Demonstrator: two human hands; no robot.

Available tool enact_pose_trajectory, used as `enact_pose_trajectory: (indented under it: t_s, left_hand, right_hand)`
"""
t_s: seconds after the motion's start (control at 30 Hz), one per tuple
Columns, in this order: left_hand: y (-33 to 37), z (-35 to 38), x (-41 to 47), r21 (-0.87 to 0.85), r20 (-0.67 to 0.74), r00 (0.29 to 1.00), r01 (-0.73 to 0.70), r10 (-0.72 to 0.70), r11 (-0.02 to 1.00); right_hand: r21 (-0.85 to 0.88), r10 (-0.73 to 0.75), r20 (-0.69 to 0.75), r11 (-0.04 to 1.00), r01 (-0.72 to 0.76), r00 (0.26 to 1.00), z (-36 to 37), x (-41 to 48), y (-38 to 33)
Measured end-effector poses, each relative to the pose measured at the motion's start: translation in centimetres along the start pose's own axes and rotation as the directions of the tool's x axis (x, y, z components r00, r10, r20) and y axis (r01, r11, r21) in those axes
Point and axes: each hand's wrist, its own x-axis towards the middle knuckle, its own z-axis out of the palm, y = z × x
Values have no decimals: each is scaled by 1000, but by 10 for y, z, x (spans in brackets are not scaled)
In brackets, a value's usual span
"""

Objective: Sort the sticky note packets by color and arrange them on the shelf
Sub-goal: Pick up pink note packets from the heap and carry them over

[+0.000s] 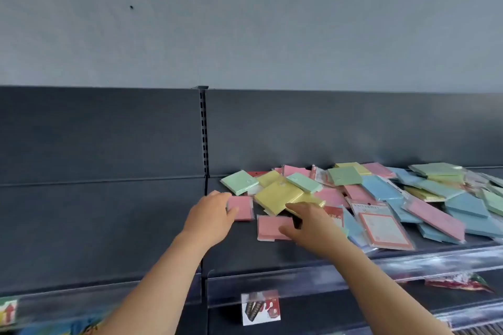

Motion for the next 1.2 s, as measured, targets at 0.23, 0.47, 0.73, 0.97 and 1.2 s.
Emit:
enact_pose_trajectory:
  t_s: [0.23, 0.47, 0.73, 0.97, 1.2]
  left_hand:
    - [4, 18, 41, 124, 255, 967, -36, 3, 992]
    - [9, 21, 45, 202, 351, 932, 16, -88, 979]
    - [1, 13, 28, 119, 275, 929, 224, -249, 967]
    - [14, 10, -3, -149, 86, 968, 245, -235, 958]
    - [30, 16, -21, -484, -38, 961, 222, -274, 846]
  right_hand:
    - [-24, -31, 156, 999, 35, 987, 0, 17, 7]
    - [-88, -44, 239, 994, 66, 970, -5, 19, 4]
    - [-32, -30, 245, 999, 39, 969, -5, 21, 4]
    - [262, -27, 170, 965, -19, 985, -4, 20, 2]
    - [519, -12, 116, 853, -50, 993, 2, 23, -15]
